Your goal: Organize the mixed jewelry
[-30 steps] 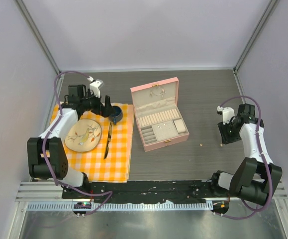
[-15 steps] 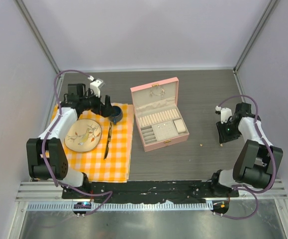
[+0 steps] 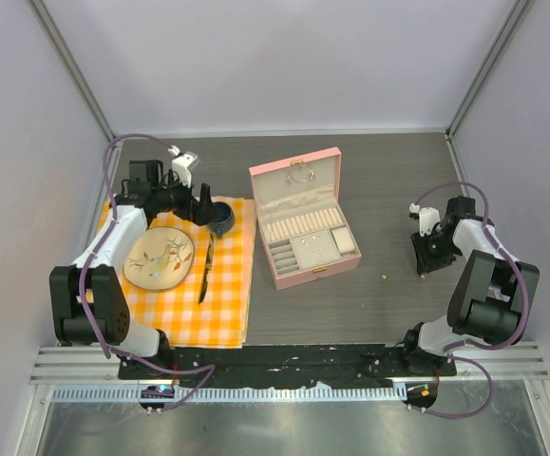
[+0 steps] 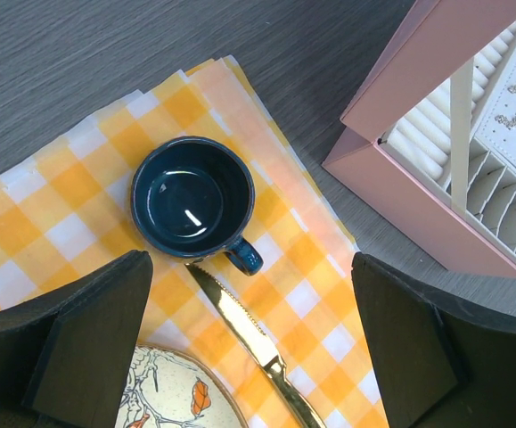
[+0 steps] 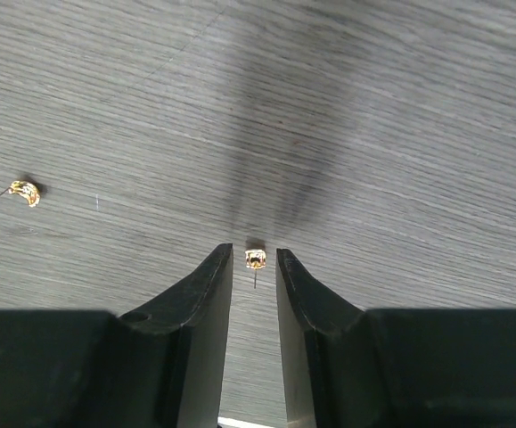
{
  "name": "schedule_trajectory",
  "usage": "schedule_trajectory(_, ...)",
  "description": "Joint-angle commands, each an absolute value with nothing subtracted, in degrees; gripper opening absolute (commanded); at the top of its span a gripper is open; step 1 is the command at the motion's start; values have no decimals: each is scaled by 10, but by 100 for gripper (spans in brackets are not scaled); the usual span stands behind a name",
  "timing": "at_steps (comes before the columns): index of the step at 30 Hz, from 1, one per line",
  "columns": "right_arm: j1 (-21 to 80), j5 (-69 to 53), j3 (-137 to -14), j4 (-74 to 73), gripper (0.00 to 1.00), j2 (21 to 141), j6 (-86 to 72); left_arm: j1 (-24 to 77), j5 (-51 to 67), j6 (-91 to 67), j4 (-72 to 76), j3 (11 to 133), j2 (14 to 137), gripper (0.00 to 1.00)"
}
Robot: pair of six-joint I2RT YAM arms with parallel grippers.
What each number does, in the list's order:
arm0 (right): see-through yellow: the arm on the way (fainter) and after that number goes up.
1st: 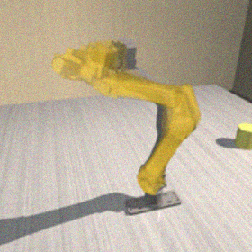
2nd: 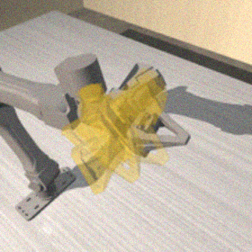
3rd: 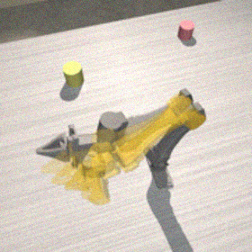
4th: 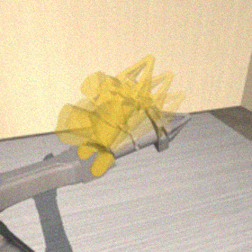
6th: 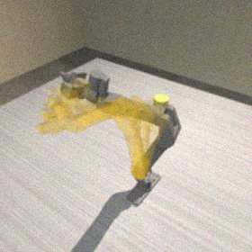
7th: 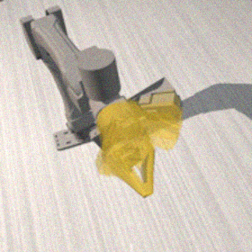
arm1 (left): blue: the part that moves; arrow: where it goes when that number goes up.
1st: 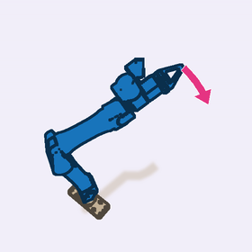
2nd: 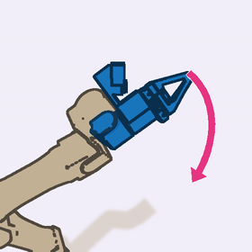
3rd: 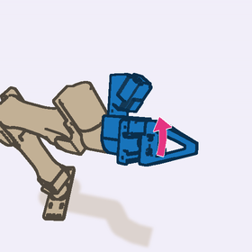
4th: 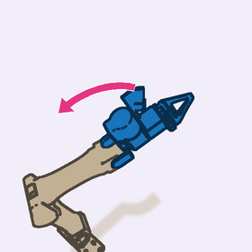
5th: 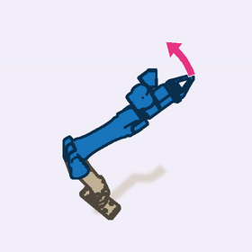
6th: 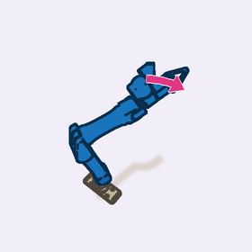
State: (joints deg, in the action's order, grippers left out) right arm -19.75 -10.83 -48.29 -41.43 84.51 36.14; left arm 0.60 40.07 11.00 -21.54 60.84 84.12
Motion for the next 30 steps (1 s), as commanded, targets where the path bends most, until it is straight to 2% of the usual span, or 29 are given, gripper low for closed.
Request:
schedule_trajectory(1, -200, -107, -490, -399, 31, 842, 370, 2, 403, 120, -217, 616, 819, 100)
schedule_trajectory(30, -200, -93, -456, -429, 28, 784, 388, 3, 396, 119, -199, 600, 814, 100)
